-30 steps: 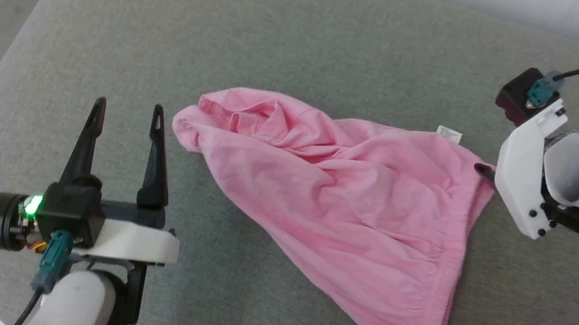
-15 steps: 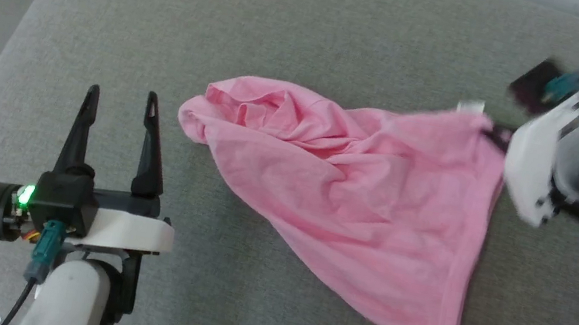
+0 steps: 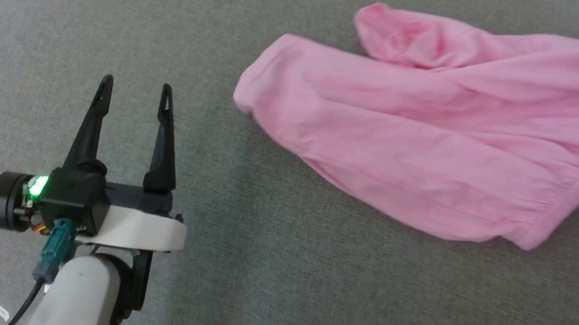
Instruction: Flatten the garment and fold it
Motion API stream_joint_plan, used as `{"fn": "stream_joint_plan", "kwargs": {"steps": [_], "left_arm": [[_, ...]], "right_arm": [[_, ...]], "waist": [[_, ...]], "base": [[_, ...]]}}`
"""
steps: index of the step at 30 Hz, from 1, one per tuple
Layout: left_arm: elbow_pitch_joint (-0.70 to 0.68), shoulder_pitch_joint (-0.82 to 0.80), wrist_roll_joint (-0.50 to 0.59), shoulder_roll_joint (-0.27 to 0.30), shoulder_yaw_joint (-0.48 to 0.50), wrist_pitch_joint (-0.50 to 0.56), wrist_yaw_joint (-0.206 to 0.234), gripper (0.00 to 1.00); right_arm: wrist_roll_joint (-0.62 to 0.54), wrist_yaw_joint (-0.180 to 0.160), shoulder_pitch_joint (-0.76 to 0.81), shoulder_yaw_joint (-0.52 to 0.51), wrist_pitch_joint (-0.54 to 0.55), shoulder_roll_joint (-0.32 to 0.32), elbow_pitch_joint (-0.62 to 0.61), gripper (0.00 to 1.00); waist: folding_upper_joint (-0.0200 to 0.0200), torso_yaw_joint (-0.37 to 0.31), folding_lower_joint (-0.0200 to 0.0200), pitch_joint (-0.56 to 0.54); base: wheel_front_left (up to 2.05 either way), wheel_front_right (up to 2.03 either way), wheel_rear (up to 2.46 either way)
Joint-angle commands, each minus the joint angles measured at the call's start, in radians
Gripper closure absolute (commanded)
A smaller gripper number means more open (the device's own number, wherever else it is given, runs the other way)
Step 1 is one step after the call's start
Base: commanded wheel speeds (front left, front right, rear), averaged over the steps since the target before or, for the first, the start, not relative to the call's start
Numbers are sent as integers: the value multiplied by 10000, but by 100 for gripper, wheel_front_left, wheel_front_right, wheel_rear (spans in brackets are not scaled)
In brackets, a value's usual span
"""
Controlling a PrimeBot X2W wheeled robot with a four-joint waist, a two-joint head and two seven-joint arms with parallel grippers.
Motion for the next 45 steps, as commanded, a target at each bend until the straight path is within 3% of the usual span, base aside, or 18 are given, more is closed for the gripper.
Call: {"fn": "stream_joint_plan", "kwargs": {"steps": [1,8,9,10,11,18,23,28,35,40,45], "left_arm": [[-45,-224,113,-70,-50,-47,-76,0],[42,-369,162,-109,-93,-47,-105,0],[61,-367,174,-109,-75,-47,-101,0],[90,-358,185,-109,-64,-47,-101,0],[128,-341,197,-104,-58,-47,-105,0],[293,25,223,37,137,-47,-49,0],[296,542,240,166,285,-47,13,0],[278,893,244,290,379,-47,12,0],[310,930,237,359,389,-47,-40,0],[302,908,218,289,298,-47,-38,0],[335,744,188,194,206,-47,-68,0]], "right_arm": [[-43,-21,165,-87,-100,50,498,100],[-230,-21,647,-80,-471,452,1977,100],[-188,-21,691,-128,-603,541,2087,92],[-218,-21,699,-154,-832,585,2174,51],[-288,-21,692,-160,-1125,606,2212,0],[-1052,-21,597,58,-3247,268,1727,0],[-1158,-21,776,428,-3678,-84,-71,0],[-466,-21,1141,1049,-2387,-897,-3096,0],[484,-21,1564,1535,669,-2162,-6239,0],[824,-21,1986,1673,2044,-2253,-6929,0],[706,-21,2259,1716,2206,-1592,-6313,0]], "waist": [[0,179,-1,289],[0,296,-1,436],[0,268,-1,408],[0,251,-1,359],[0,235,-1,286],[0,-122,-1,-582],[0,-488,-1,-1238],[0,-739,-1,-1629],[0,-738,-1,-1745],[0,-594,-1,-1614],[0,-378,-1,-1313]], "base": [[0,0,0],[0,0,0],[0,0,0],[0,0,0],[0,0,0],[0,0,0],[0,0,0],[0,0,0],[0,0,0],[0,0,0],[0,0,0]]}}
